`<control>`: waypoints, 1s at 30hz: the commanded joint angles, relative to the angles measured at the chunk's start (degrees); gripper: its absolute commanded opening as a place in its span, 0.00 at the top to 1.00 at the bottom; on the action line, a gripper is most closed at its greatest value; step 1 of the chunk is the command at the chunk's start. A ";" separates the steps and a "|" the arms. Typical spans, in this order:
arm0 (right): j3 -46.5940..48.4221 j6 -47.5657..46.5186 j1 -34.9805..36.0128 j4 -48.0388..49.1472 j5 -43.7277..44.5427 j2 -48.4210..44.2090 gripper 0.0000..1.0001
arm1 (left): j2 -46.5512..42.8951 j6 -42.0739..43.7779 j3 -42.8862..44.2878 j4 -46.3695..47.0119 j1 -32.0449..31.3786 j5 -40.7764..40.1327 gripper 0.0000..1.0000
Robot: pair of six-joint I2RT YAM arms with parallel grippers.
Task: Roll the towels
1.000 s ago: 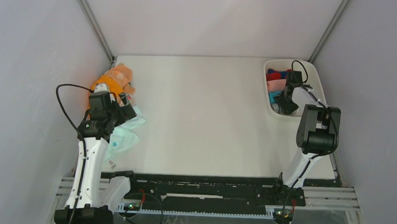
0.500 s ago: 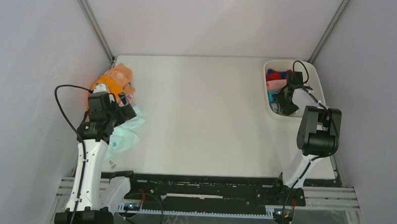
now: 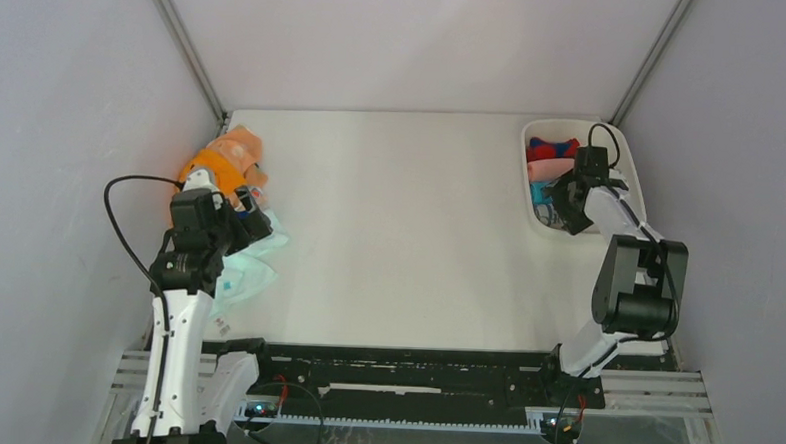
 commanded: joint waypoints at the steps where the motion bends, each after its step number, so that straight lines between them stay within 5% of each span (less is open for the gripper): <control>1: -1.75 -3.08 -0.08 0.83 -1.46 -9.53 0.19 | -3.15 -0.63 1.57 0.17 0.48 2.33 0.00; 4: -3.24 -7.29 -0.14 0.63 -3.36 -17.28 0.00 | -6.38 -0.94 2.89 -1.94 0.47 1.72 0.00; 15: -11.66 -17.14 0.56 0.39 -9.01 -51.95 0.00 | -22.40 -4.52 10.52 -10.38 0.51 -4.57 0.00; 24: -13.48 -27.03 15.46 -0.95 -0.61 -69.02 0.00 | -39.02 -6.37 4.69 -5.21 0.44 -4.81 0.00; 30: -22.18 -35.54 25.30 2.54 9.12 -83.92 0.00 | -40.19 -4.74 -0.62 -5.59 0.34 -1.07 0.00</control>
